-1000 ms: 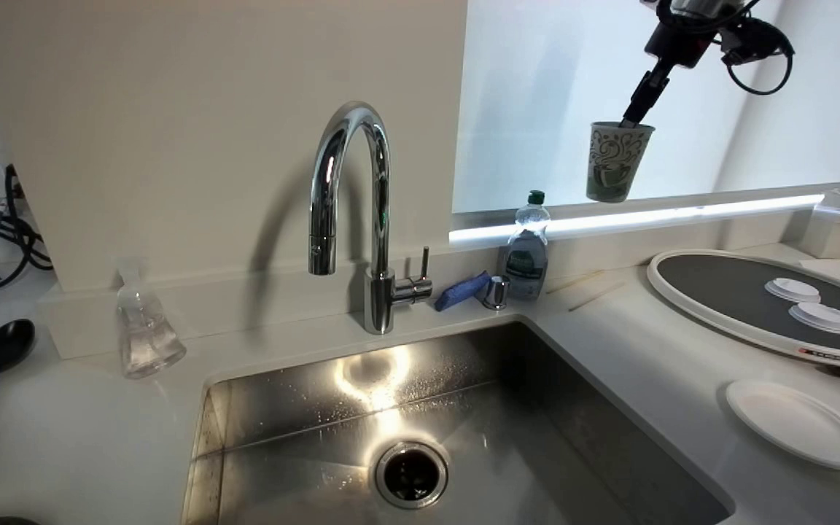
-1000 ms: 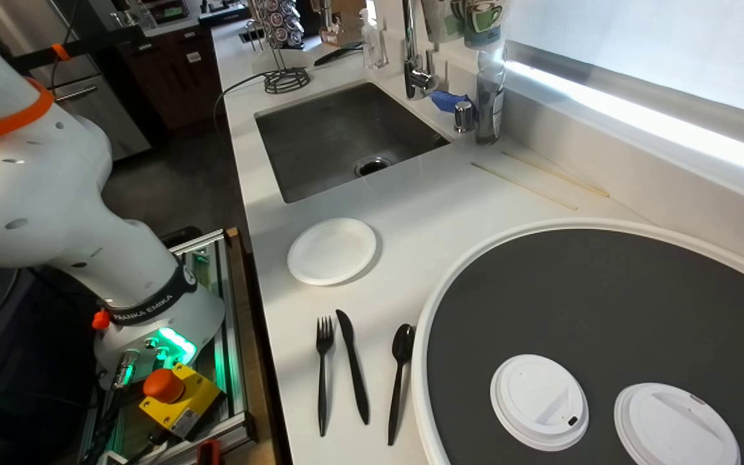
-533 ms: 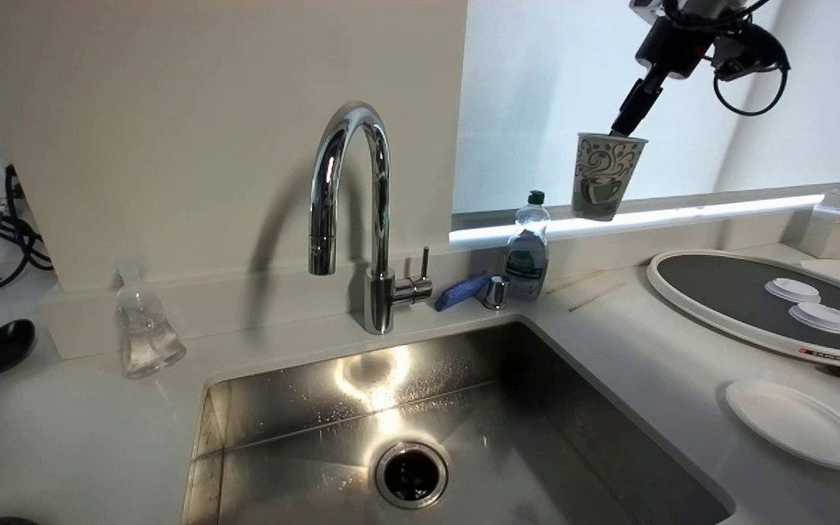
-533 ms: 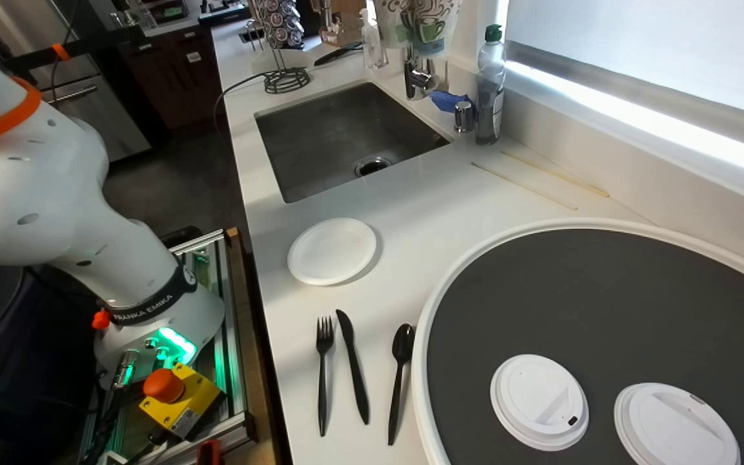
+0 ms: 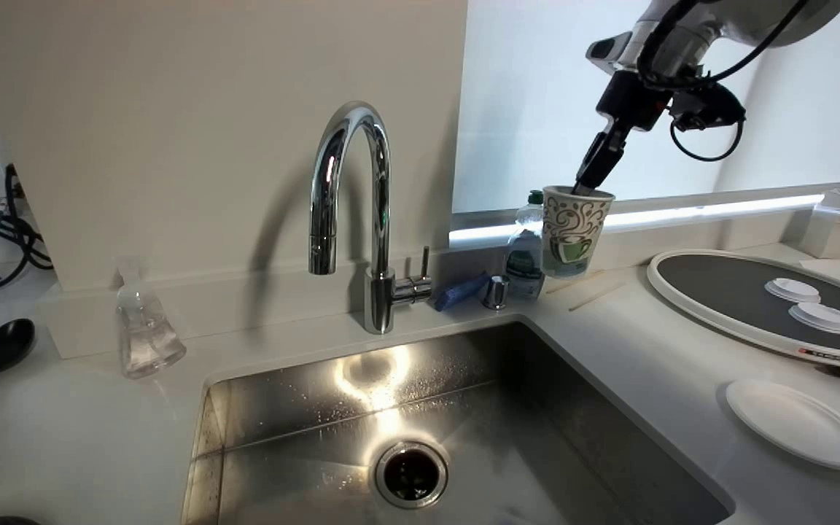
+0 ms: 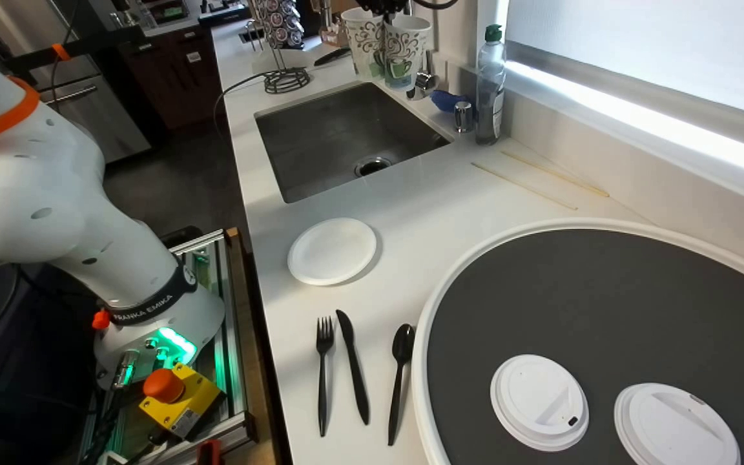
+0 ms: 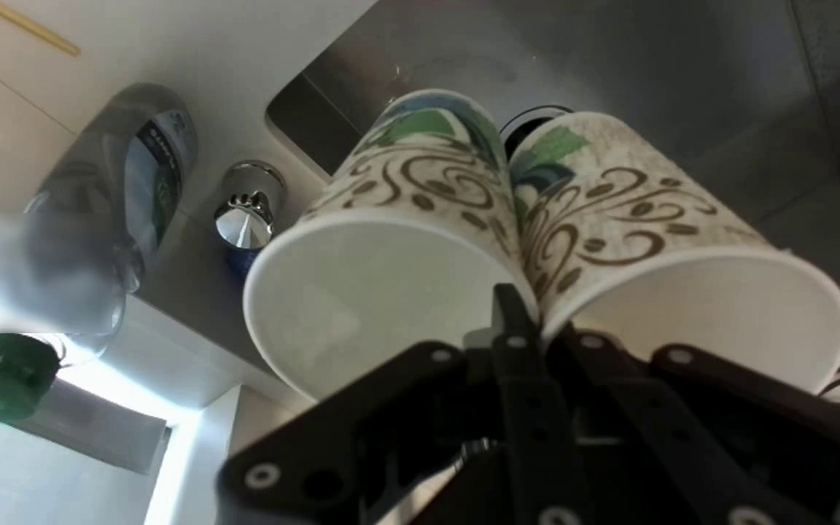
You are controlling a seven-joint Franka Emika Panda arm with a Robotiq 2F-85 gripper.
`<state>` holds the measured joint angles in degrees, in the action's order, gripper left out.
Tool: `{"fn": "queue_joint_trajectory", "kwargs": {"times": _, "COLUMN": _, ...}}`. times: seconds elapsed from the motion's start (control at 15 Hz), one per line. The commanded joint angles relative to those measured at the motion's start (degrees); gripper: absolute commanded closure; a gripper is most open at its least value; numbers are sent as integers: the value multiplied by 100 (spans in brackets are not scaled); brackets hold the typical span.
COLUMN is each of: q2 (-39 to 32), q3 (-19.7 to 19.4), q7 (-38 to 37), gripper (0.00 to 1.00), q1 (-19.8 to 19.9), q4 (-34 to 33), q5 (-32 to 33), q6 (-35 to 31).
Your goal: Remove the two paper cups from the window sill and put them inside the sink
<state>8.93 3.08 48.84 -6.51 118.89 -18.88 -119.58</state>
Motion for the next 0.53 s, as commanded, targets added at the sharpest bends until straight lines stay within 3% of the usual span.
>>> {"fn": "queue_joint_trajectory", "kwargs": {"times": 0.0, "q2": -27, "q3": -11, "q7": -6, "gripper": 95, "q1": -67, "q4": 52, "q5": 9, "q6": -108}}
{"fn": "queue_joint_trajectory", "kwargs": {"times": 0.47, "q2": -82, "q3": 10, "q7": 39, "gripper": 95, "q1": -94, "q4": 131, "q5": 7, "q6": -263}}
